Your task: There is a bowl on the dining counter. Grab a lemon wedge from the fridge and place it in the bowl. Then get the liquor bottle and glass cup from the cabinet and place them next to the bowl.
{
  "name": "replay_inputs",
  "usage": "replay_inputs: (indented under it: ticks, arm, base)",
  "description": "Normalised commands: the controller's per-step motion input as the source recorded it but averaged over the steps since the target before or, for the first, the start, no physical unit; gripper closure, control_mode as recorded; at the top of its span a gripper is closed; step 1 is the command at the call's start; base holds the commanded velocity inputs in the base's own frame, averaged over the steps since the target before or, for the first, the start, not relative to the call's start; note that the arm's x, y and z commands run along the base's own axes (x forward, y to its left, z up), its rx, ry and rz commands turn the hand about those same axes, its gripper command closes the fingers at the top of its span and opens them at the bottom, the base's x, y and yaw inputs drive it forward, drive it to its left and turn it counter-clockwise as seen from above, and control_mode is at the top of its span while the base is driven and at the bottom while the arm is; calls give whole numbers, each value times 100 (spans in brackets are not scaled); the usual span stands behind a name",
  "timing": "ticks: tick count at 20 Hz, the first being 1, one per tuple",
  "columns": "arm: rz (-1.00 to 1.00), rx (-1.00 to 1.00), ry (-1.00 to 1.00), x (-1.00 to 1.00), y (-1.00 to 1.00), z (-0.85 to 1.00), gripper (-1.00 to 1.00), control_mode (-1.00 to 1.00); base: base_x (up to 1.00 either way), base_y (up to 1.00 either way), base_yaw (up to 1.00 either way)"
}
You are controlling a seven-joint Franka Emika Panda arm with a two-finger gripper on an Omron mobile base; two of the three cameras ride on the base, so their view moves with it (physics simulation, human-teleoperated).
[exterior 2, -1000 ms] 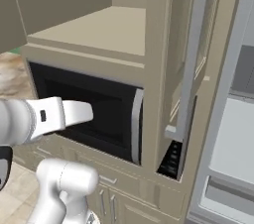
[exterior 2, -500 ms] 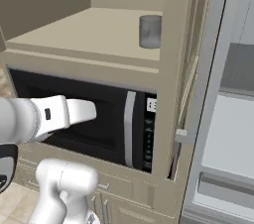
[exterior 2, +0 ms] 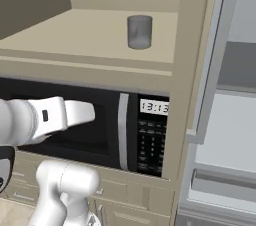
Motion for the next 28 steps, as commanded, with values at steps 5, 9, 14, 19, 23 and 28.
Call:
replay_inputs:
  ticks: [5, 9, 14, 19, 23, 28]
  arm:
    - [3, -1, 4, 31, -4, 14, -100, -100]
    - [3, -13, -11, 8, -5, 62, -100, -100]
    - [3, -25, -25, -5, 0, 69, -100, -100]
    - [13, -35, -29, -7, 0, 49, -100, -100]
    - [22, -26, -7, 7, -12, 38, -100, -100]
    - [22, -25, 0, 7, -3, 41, -100, -100]
  base:
    - [10, 0, 0]
    - [0, 0, 0]
    - [0, 0, 0]
    - [0, 0, 0]
    - [0, 0, 0]
    - [0, 0, 0]
